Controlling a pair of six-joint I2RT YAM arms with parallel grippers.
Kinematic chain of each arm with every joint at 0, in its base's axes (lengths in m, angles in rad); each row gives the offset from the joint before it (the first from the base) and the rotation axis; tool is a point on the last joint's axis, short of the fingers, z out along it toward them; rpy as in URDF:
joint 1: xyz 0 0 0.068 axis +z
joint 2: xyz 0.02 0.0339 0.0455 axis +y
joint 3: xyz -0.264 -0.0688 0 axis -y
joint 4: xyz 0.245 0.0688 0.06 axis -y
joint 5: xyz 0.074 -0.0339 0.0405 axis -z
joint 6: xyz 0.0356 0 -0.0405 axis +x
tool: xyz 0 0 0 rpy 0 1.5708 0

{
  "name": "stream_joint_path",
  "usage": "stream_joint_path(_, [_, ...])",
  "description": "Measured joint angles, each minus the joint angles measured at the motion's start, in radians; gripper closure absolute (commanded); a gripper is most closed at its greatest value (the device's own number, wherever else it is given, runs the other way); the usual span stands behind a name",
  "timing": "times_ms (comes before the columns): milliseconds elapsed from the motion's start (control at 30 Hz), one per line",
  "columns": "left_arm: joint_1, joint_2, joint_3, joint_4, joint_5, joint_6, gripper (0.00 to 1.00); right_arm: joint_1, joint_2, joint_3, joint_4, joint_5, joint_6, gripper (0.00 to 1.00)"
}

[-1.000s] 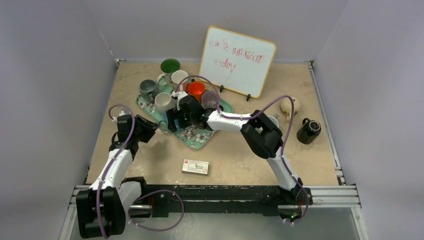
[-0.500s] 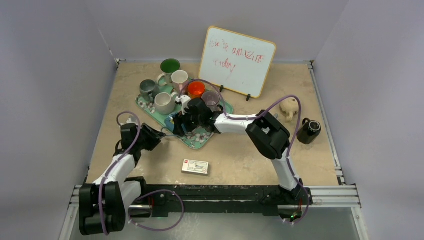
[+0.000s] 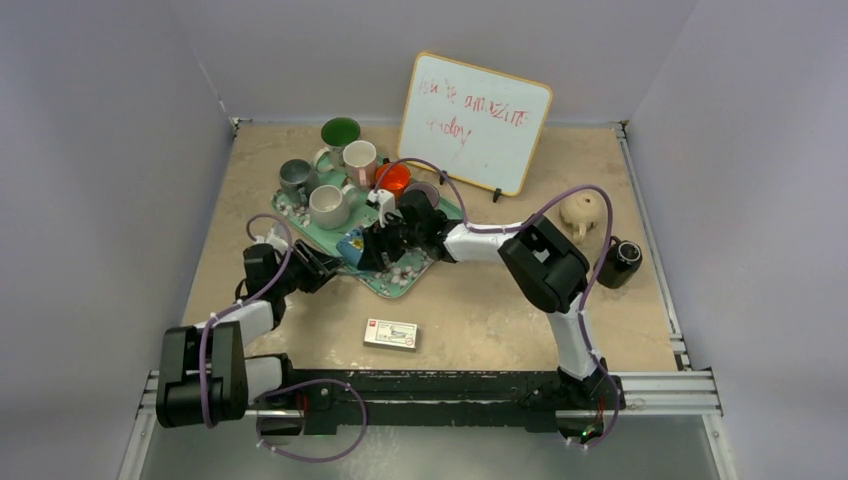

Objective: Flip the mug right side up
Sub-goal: Place the cup on the tray.

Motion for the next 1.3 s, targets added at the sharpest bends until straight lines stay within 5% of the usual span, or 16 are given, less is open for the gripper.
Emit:
stream_joint_path(267, [0.0,0.048,-0.001,0.051,0.039,-0.018,0.64,-0.001,0.0,-0.023,0.042,-0.048,-0.007,0.51])
stream_joint_path(500, [0.006,-0.01,-0.001,0.025,0.046,0.003,1.0,-0.008,-0.014,-0.035,0.06,-0.09,-0.005,0.36])
stream_joint_path(767, [-0.033,-0.229,0.002,-0.062,-0.016,0.05,1.0,0.002,-0.115,-0.039,0.039,-0.021,0.0,0.01])
stream_joint_path(1000, [-0.276,-0.352,0.002,-0.088,-0.277,0.165,1.0,-0.004,-0.231,-0.038,-0.069,0.103,0.03,0.01])
stream_joint_path(1300, [-0.364,-0.257,-0.016,0.07,-0.456,0.298,1.0,-0.038,-0.472,-0.053,-0.171,0.203,0.108,0.01])
